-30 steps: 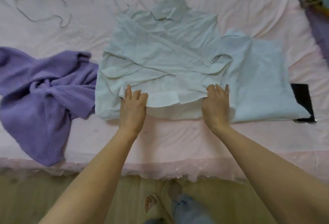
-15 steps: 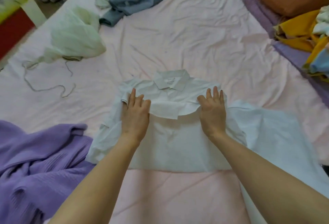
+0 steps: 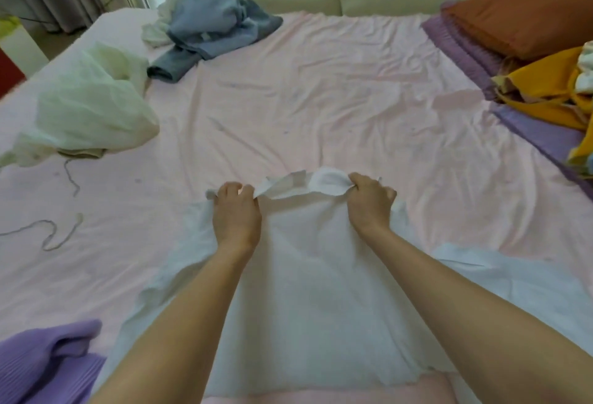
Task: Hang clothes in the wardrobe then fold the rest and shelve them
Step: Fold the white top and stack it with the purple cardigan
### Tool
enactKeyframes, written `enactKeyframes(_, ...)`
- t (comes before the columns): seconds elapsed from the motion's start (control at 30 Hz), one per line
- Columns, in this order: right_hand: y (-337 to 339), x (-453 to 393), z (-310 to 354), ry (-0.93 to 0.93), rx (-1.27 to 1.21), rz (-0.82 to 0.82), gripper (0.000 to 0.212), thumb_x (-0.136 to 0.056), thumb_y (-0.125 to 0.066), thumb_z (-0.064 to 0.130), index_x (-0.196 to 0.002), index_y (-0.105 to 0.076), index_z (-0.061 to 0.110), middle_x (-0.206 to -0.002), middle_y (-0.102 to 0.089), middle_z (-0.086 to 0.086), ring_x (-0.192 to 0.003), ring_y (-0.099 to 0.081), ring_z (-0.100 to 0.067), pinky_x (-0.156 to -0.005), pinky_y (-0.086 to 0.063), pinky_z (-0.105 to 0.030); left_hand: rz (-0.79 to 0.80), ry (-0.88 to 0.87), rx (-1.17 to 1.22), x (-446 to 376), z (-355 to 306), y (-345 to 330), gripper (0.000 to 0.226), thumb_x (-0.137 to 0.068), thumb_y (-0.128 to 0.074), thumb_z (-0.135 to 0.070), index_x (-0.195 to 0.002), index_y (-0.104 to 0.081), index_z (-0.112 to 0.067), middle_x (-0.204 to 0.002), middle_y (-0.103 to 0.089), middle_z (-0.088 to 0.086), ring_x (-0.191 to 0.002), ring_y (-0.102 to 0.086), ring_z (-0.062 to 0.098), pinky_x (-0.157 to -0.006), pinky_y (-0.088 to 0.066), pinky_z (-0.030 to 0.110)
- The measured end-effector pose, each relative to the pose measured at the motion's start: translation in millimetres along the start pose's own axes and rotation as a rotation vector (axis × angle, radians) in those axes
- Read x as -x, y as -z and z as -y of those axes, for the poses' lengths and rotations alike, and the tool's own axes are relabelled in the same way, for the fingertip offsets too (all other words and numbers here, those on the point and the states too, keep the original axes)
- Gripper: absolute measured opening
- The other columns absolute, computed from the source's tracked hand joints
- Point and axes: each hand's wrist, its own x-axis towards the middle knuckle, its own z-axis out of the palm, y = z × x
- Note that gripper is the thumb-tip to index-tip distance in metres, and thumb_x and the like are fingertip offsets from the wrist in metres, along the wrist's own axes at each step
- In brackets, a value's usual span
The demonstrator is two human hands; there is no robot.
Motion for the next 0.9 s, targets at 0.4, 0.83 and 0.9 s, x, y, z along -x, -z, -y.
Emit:
enactKeyframes(0.4, -48, -56, -17, -0.092, -0.180, 0.570, 0.023, -0.077, -0.073, 0.022, -0.087, -0.070, 0.002, -0.074, -0.058, -0.003, -0.068, -0.057, -0.017, -0.061, -0.042, -0.028, 0.179, -0.094, 0.343, -34, 12, -58, 0.014, -0.092, -0.052, -0.010, -0.084, -0.060, -0.003, -0.078, -0.059, 0.008, -0.080, -0.053, 0.028, -0.063, -0.032, 0.032)
enactKeyframes(0.83, -56, -75, -15, 0.121, -0.149, 0.355, 0.041, -0.092, -0.055, 0.012, -0.133, -0.049, 0.010, -0.132, -0.051, -0.009, -0.119, -0.050, -0.021, -0.098, -0.038, -0.025, 0.230, 0.011, 0.247, -63, -13, -69, 0.067, -0.090, -0.050, -0.005, -0.150, -0.021, -0.013, -0.157, -0.015, 0.011, -0.145, -0.012, 0.028, -0.114, -0.024, 0.046)
enactKeyframes(0.9, -43, -62, -34, 0.083, -0.162, 0.202, 0.030, -0.093, -0.051, 0.010, -0.122, -0.056, 0.009, -0.121, -0.059, -0.009, -0.110, -0.056, -0.021, -0.095, -0.044, -0.031, 0.145, -0.204, 0.218, -49, -22, -68, 0.060, -0.089, -0.054, -0.006, -0.145, -0.035, -0.011, -0.153, -0.026, 0.012, -0.142, -0.022, 0.030, -0.112, -0.029, 0.044)
